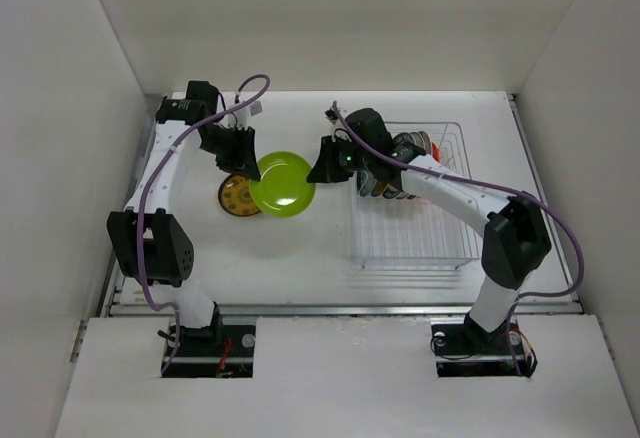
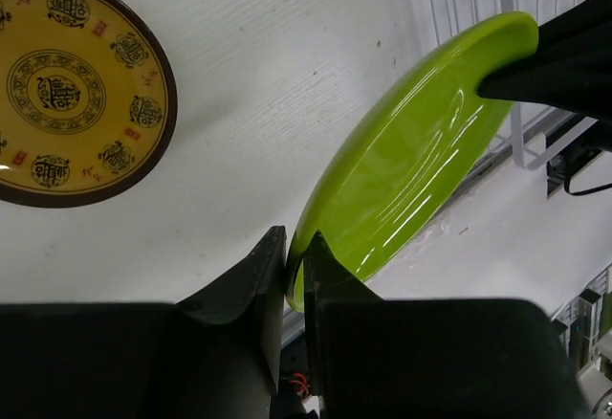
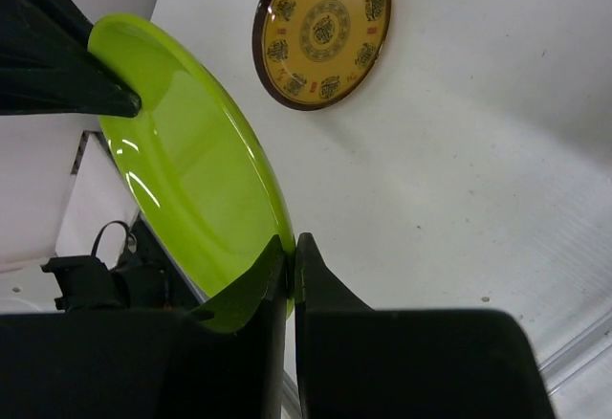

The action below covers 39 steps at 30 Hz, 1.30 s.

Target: Unload the plates from the dish rack

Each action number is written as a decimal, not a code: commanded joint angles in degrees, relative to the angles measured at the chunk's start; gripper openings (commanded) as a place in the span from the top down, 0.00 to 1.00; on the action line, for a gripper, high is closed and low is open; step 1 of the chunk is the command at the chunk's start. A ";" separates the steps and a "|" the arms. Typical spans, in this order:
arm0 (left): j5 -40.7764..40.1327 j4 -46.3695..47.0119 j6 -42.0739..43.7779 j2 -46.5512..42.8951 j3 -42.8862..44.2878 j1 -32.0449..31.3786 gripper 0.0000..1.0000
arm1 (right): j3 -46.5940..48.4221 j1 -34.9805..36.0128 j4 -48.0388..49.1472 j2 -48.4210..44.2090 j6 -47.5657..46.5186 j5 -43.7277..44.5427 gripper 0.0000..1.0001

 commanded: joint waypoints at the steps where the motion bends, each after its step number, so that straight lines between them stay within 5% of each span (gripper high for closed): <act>1: 1.26 -0.47 0.12 -0.34 -0.05 -0.28 1.00 | 3.73 1.25 3.60 -0.49 0.36 -2.59 1.00; 3: 0.73 -0.48 0.12 -0.34 -0.05 -0.28 1.00 | 4.34 1.25 1.94 -0.49 0.36 -0.58 0.98; 6: 0.73 0.13 -1.19 -0.34 -0.58 0.42 1.00 | 5.57 1.25 -0.26 -0.49 -0.25 2.15 0.77; 9: 0.73 0.75 -2.77 0.19 -0.06 3.22 1.00 | 7.59 1.25 -4.39 -1.98 -0.26 6.28 0.26; 12: 0.73 1.28 -4.79 2.20 1.69 6.56 1.00 | 8.74 1.25 -8.35 -5.05 -0.78 14.10 0.07; 16: -1.45 4.17 -6.99 6.07 2.41 12.72 1.00 | 7.25 0.11 -10.20 -11.90 -0.78 22.10 0.05; 32: -16.84 2.07 -10.07 26.29 8.82 12.73 1.00 | 4.87 -5.25 -21.61 -25.63 1.94 34.76 0.01; 36: -20.44 2.07 -9.54 25.16 8.21 11.51 0.84 | 4.87 -6.83 -22.77 -26.76 4.05 36.26 0.01; 39: -24.49 2.07 -9.54 24.63 8.21 11.50 0.82 | 4.87 -7.36 -23.91 -27.38 4.05 37.75 0.01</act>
